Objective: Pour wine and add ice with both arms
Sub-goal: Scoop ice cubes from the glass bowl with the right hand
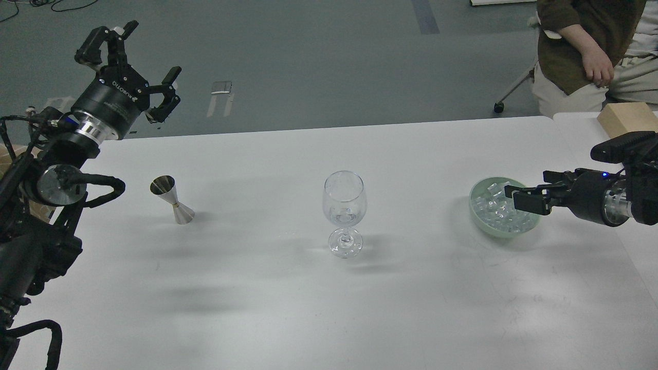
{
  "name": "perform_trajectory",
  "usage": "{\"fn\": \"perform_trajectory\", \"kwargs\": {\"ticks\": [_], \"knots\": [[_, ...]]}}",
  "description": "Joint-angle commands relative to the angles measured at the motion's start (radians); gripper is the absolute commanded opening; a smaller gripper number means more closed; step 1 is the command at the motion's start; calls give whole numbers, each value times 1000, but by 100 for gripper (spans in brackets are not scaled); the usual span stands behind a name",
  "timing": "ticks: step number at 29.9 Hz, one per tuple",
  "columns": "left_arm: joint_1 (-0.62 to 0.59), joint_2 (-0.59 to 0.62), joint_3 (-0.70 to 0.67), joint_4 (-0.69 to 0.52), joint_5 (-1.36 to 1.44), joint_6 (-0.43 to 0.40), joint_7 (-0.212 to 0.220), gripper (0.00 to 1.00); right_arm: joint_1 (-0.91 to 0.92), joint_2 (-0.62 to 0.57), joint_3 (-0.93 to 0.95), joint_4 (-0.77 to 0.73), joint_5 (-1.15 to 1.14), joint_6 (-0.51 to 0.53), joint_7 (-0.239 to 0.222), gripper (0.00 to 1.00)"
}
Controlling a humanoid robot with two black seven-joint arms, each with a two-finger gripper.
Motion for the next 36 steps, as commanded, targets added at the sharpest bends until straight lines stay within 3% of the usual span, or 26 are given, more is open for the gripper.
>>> {"fn": "perform_trajectory", "kwargs": {"ticks": [1, 6, 25, 29, 36], "knots": [[-1, -1, 0, 0, 0, 0, 0, 98, -14, 23, 0, -15, -2, -2, -1, 82], [-1, 0, 0, 0, 0, 0, 0, 98, -26, 42, -2, -36, -2, -2, -3, 67], [-1, -1, -1, 0, -2, 0, 0, 98, -26, 109, -3, -98, -3, 7, -3, 66], [-3, -1, -1, 0, -2, 0, -1, 98, -26, 114, -5, -105, -2, 9, -3, 57], [-1, -1, -1, 0, -3, 0, -1, 98, -25, 138, -5, -130, -2, 10, -3, 56]]}}
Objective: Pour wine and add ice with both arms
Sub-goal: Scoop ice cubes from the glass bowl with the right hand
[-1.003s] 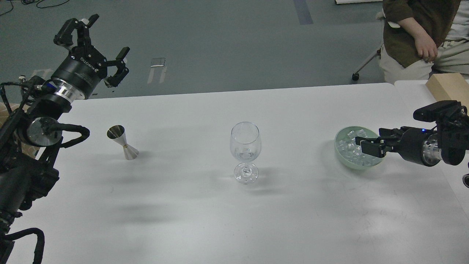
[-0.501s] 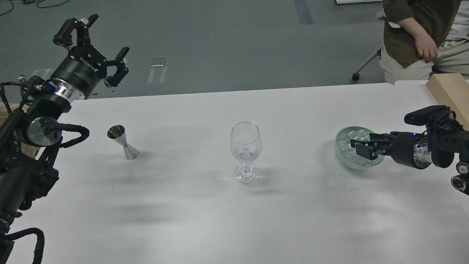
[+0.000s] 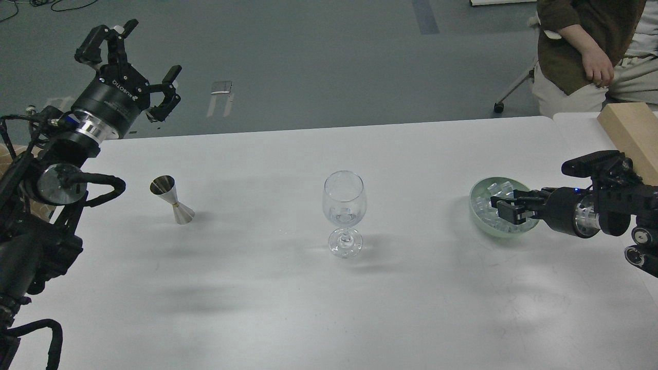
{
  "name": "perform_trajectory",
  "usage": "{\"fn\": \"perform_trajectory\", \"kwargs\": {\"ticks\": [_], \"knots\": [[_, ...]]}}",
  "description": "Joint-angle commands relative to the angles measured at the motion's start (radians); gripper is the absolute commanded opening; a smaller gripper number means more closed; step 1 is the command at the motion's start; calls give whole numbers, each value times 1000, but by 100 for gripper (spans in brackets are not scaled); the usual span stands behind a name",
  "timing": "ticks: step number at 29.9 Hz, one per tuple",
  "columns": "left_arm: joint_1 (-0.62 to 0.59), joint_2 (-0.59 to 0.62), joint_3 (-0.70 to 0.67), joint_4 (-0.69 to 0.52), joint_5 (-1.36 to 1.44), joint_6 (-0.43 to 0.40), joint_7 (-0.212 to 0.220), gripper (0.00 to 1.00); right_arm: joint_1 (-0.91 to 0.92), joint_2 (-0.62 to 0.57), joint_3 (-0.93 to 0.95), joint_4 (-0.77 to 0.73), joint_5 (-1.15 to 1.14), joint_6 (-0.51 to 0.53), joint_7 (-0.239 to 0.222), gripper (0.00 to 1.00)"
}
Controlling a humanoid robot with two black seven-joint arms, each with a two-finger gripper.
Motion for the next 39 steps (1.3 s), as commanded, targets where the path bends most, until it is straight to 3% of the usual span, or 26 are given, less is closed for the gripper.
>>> {"fn": "perform_trajectory", "kwargs": {"ticks": [1, 9, 19, 23, 30, 31, 39], "knots": [[0, 0, 0, 0, 0, 0, -1, 98, 1, 15, 0, -9, 0, 0, 1, 56], [0, 0, -2, 0, -1, 0, -1, 98, 1, 37, 0, -34, 0, 3, 1, 55], [0, 0, -2, 0, -1, 0, -1, 98, 3, 43, 0, -37, 1, 33, -2, 40], [-1, -6, -2, 0, -1, 0, -3, 98, 1, 43, 0, -37, 1, 42, -2, 22], [-3, -20, 0, 0, 0, 0, -5, 98, 7, 41, 0, -38, 5, 54, -2, 6], [-3, -20, 0, 0, 0, 0, -5, 98, 7, 40, 0, -38, 5, 54, -2, 0], [-3, -20, 2, 0, 0, 0, -5, 98, 47, 41, 8, -23, 12, 54, -1, 0]]}}
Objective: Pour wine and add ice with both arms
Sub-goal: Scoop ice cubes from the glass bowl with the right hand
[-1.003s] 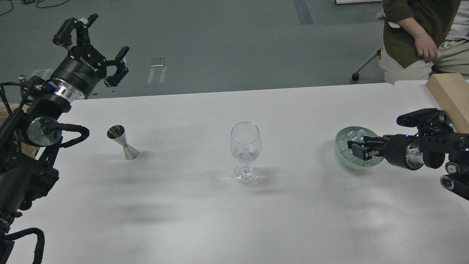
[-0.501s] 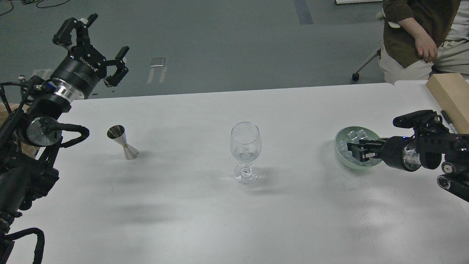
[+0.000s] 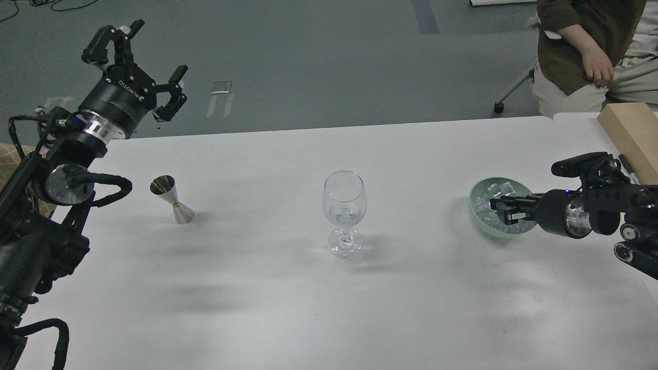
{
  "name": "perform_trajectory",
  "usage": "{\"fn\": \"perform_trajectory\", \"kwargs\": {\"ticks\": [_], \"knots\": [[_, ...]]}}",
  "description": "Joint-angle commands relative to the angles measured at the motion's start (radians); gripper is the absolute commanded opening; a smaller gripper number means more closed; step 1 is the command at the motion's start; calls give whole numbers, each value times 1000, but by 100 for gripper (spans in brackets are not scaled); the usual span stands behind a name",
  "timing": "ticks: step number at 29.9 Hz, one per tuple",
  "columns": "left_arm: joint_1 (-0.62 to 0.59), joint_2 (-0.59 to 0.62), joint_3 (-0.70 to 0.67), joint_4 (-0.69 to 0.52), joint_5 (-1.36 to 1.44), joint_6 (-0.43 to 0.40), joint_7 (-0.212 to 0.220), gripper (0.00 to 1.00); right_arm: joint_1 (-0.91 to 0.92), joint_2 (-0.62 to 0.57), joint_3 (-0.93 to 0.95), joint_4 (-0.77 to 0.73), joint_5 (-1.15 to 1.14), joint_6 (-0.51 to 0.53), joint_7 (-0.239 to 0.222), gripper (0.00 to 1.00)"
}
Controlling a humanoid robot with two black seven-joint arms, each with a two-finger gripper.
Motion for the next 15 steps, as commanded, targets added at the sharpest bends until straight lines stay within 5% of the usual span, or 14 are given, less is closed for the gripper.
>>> {"fn": "perform_trajectory", "kwargs": {"ticks": [1, 15], "knots": [[0, 1, 1, 0, 0, 0, 0, 98, 48, -2, 3, 14, 4, 0, 1, 0], [1, 1, 1, 0, 0, 0, 0, 98, 186, -85, 91, 172, 13, 121, 9, 0]]}}
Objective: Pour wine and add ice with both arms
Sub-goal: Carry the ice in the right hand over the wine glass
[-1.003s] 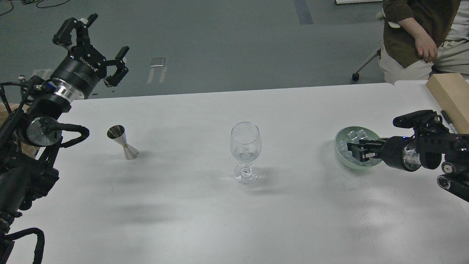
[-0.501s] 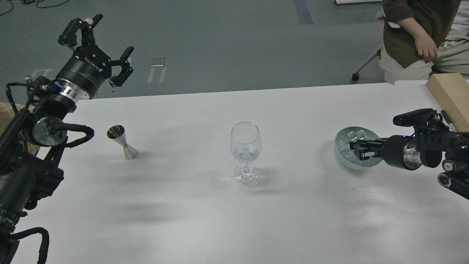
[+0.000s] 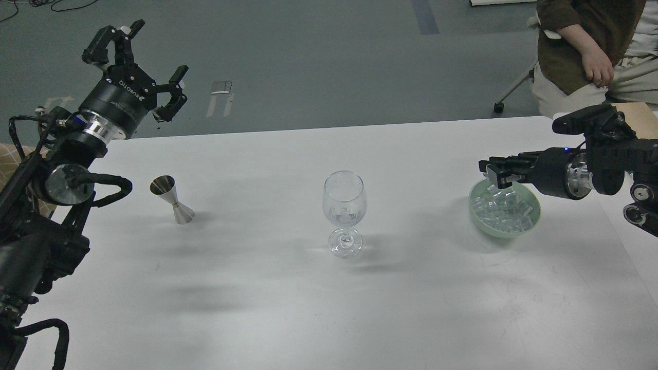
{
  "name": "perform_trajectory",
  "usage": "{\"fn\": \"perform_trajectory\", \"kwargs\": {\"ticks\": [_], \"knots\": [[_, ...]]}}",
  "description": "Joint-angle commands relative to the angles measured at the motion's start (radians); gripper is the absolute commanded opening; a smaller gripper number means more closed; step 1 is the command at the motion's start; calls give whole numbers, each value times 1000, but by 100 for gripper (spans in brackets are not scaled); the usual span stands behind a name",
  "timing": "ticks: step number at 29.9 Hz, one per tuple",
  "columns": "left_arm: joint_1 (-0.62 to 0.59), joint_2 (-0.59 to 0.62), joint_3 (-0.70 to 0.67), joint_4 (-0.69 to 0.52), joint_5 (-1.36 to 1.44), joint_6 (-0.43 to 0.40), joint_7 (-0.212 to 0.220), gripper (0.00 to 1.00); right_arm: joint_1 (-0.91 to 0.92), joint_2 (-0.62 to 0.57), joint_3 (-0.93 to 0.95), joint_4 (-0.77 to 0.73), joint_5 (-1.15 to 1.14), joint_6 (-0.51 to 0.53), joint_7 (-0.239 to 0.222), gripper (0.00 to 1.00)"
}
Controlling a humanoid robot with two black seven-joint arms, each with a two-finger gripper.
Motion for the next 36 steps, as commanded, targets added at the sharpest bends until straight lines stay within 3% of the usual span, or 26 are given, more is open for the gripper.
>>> {"fn": "perform_trajectory", "kwargs": {"ticks": [1, 8, 21, 36], "knots": [[-1, 1, 0, 0, 0, 0, 0, 98, 32, -12, 59, 27, 0, 55, 1, 0], [0, 0, 0, 0, 0, 0, 0, 98, 63, -2, 217, 65, 0, 182, 3, 0], [-3, 1, 0, 0, 0, 0, 0, 98, 230, 116, 237, 151, 0, 182, 3, 0], [-5, 4, -2, 0, 0, 0, 0, 98, 250, 215, 234, 254, 0, 182, 1, 0]]}}
